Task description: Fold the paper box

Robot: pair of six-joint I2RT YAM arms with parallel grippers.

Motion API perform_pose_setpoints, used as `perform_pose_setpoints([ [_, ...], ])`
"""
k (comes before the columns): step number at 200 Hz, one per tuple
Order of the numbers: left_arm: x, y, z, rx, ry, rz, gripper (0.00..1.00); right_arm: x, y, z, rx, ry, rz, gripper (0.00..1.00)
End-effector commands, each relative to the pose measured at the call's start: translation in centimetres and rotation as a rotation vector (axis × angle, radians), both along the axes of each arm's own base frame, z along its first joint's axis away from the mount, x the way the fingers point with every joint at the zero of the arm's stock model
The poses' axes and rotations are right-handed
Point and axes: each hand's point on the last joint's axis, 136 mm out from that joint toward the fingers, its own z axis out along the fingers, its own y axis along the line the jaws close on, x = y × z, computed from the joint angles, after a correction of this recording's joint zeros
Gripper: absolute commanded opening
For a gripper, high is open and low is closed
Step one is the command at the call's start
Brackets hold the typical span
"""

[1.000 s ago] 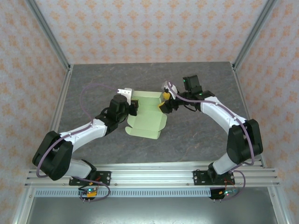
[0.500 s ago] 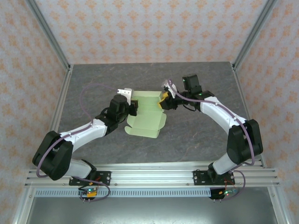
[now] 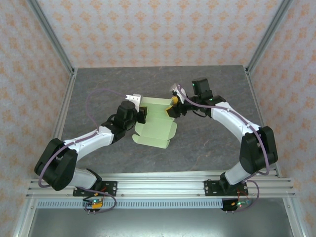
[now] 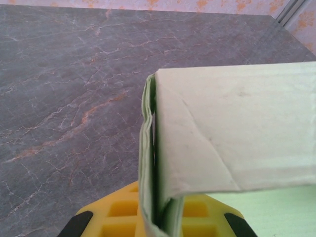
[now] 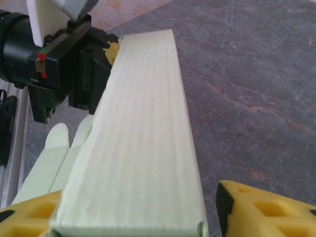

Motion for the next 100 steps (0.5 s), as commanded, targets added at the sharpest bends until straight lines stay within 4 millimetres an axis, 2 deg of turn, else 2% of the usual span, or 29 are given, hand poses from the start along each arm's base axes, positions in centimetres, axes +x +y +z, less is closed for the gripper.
perform_pose_setpoints([
  [1,0.0,0.1,1.0,0.007,-0.048,-0.001,0.00,-0.2,0.7,2.7,0.047,-0.051,0.062,0.42],
  [8,-0.1,0.1,0.9,0.006,-0.049,-0.003,0.00,-0.3,0.8,2.7,0.044,-0.049,0.072,0.27],
  [12,-0.1,0.1,0.8,0.007,-0.050,-0.003,0.00,-0.4,0.8,2.6,0.042,-0.048,0.076,0.22],
  [40,-0.2,0.2,0.7,0.017,-0.036,-0.002,0.00,-0.6,0.7,2.0,0.024,-0.034,0.068,0.21],
  [49,-0.3,0.2,0.8,0.012,-0.038,0.000,0.00,-0.7,0.8,1.9,0.024,-0.028,0.070,0.24],
  [65,-0.2,0.5,0.5,0.018,-0.034,0.015,0.00,-0.7,0.7,1.7,0.026,-0.018,0.051,0.50],
  [85,0.0,0.8,0.3,0.026,-0.017,0.036,0.00,-0.9,0.6,2.0,0.045,-0.025,0.040,0.60],
  [100,0.0,1.0,0.2,0.011,-0.010,0.058,0.00,-1.0,0.5,2.3,0.056,-0.026,0.041,0.62],
])
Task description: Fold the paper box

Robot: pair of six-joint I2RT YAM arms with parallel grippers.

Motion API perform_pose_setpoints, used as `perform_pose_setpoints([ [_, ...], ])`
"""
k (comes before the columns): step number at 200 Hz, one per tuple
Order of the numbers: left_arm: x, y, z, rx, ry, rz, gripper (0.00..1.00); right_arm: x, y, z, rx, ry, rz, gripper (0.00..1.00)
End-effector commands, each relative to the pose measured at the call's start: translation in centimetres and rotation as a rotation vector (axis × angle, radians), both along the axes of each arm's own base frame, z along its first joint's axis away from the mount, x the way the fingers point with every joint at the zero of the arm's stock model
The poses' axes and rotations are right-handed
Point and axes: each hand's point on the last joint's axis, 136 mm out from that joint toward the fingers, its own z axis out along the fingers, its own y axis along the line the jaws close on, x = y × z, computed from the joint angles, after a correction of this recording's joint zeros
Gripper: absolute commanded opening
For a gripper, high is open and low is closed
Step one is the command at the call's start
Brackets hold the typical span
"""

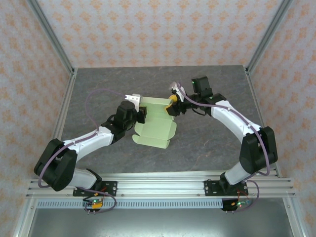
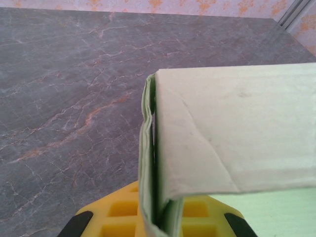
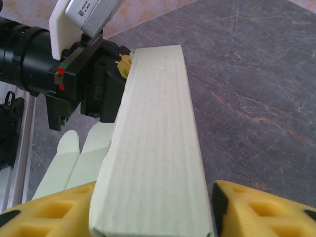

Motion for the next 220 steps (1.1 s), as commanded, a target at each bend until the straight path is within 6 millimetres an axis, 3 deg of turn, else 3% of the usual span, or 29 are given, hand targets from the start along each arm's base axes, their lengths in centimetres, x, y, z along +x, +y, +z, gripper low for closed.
perform_pose_setpoints([
  [1,0.0,0.7,0.3,0.005,-0.005,0.045,0.00,-0.9,0.2,1.4,0.049,-0.020,0.023,0.62],
  [24,0.2,0.8,-0.1,0.000,0.002,0.060,0.00,-1.7,0.0,2.0,0.073,-0.023,0.049,0.69],
  [60,0.2,1.1,-0.1,-0.010,0.006,0.086,0.00,-2.9,-1.2,2.4,0.054,-0.109,0.043,0.71],
  [89,0.3,1.4,0.3,-0.032,0.004,0.110,0.00,-2.0,-3.0,1.1,-0.028,-0.183,-0.086,0.71],
  [131,0.5,2.0,0.2,-0.074,0.028,0.182,0.00,-0.3,-4.0,1.3,-0.005,-0.313,-0.305,0.65],
  [146,0.5,1.9,0.2,-0.101,0.030,0.193,0.00,0.5,-3.9,2.1,0.047,-0.374,-0.411,0.63],
  [175,0.7,2.2,-0.2,-0.103,0.038,0.220,0.00,0.0,-1.9,2.6,0.025,-0.492,-0.464,0.60],
  [192,0.7,2.3,-0.2,-0.110,0.042,0.227,0.00,1.0,-2.1,3.5,0.021,-0.554,-0.558,0.53],
  [220,0.7,2.3,-0.4,-0.127,0.050,0.242,0.00,2.2,-2.3,4.3,0.040,-0.589,-0.631,0.53],
])
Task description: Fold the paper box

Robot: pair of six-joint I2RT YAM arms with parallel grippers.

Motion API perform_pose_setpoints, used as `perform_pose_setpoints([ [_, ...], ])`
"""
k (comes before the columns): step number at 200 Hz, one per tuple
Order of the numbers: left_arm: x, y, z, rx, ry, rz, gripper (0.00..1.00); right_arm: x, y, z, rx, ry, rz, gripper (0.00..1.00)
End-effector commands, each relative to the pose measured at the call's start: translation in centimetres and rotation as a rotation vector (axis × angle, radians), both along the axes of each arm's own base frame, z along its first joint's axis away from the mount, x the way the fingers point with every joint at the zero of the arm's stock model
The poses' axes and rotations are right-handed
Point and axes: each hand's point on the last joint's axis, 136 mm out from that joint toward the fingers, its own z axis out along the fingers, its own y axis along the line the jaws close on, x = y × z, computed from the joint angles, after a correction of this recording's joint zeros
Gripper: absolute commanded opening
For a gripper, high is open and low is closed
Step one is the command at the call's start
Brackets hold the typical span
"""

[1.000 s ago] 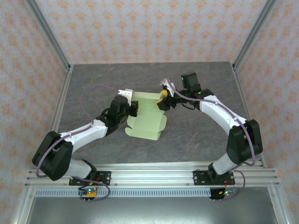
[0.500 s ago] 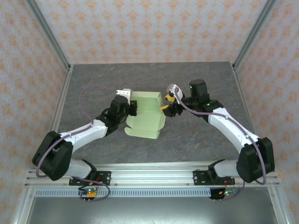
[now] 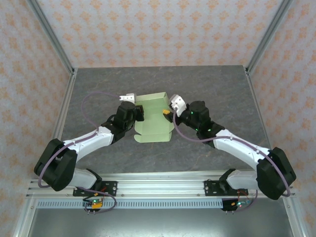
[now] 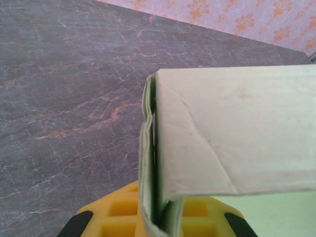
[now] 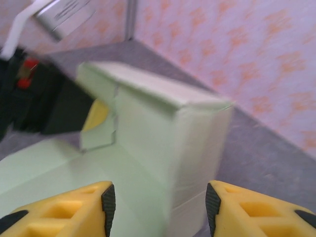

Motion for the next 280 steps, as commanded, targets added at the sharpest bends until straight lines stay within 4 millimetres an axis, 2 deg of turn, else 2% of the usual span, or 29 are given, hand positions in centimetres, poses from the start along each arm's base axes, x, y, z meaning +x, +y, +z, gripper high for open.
perform_pose_setpoints([
  [1,0.1,0.3,-0.1,-0.018,0.002,0.046,0.00,2.6,-1.4,2.8,0.064,-0.116,-0.165,0.53],
  [36,0.2,0.3,-0.1,-0.028,0.008,0.058,0.00,3.1,0.4,2.6,0.041,-0.119,-0.149,0.47],
  [51,0.2,0.3,-0.1,-0.030,0.008,0.063,0.00,3.4,0.5,2.7,0.045,-0.137,-0.181,0.44],
  [67,0.3,0.2,0.0,-0.032,0.008,0.062,0.00,3.9,0.6,3.1,0.057,-0.163,-0.230,0.37],
  [106,0.3,-0.3,-0.3,-0.033,0.019,0.052,0.00,4.6,1.9,3.8,0.078,-0.191,-0.268,0.36],
  [117,0.3,-0.3,-0.4,-0.031,0.020,0.053,0.00,4.8,2.2,3.9,0.074,-0.205,-0.294,0.32],
  [144,0.2,-0.2,-0.3,-0.063,0.022,0.075,0.00,5.7,2.1,3.3,0.060,-0.192,-0.359,0.18],
  [178,0.1,0.1,-0.1,-0.072,0.012,0.090,0.00,5.8,2.0,1.8,0.025,-0.176,-0.395,0.21],
  [197,0.0,0.3,-0.1,-0.068,0.013,0.096,0.00,5.7,1.7,1.2,0.011,-0.173,-0.424,0.19],
  [229,-0.1,0.4,-0.3,-0.072,0.015,0.105,0.00,5.6,1.1,0.7,-0.004,-0.186,-0.509,0.00],
  [255,0.1,0.3,-0.6,-0.081,0.024,0.114,0.00,5.5,1.3,0.3,-0.006,-0.210,-0.582,0.00],
  [280,0.2,0.2,-1.0,-0.093,0.041,0.120,0.00,5.0,2.5,0.0,0.009,-0.245,-0.619,0.00],
])
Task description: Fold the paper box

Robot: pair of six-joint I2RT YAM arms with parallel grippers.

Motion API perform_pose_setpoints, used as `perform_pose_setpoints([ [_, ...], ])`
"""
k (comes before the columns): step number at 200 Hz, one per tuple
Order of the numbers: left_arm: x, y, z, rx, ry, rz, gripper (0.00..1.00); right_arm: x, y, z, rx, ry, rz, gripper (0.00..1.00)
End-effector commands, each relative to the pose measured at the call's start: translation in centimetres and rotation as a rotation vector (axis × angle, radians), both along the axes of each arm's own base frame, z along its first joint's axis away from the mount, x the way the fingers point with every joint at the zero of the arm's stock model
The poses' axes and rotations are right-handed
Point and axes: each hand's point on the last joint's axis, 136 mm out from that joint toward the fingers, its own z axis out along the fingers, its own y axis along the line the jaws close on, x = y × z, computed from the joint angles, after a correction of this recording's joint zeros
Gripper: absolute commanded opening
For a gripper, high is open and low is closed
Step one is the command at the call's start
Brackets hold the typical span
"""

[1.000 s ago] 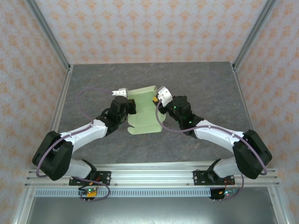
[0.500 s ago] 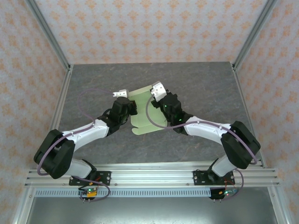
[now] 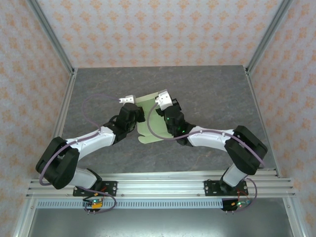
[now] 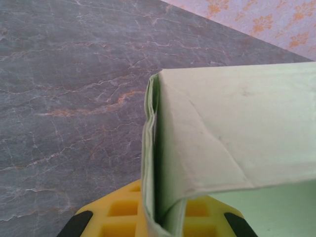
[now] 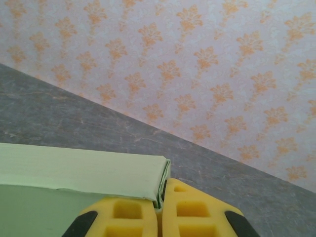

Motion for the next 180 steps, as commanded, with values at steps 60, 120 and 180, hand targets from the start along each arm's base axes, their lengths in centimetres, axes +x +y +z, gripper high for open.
perform_pose_setpoints([
  [60,0.6,2.2,1.1,-0.081,-0.008,0.194,0.00,-2.5,3.2,0.6,0.045,-0.008,0.160,0.34],
  [120,-0.5,6.5,1.3,-0.118,0.005,0.477,0.00,-6.9,1.1,2.5,0.113,0.066,0.403,0.63],
  [180,-1.4,7.0,0.6,-0.285,0.075,0.630,0.00,-7.5,-5.2,5.8,0.577,0.337,0.158,0.76],
])
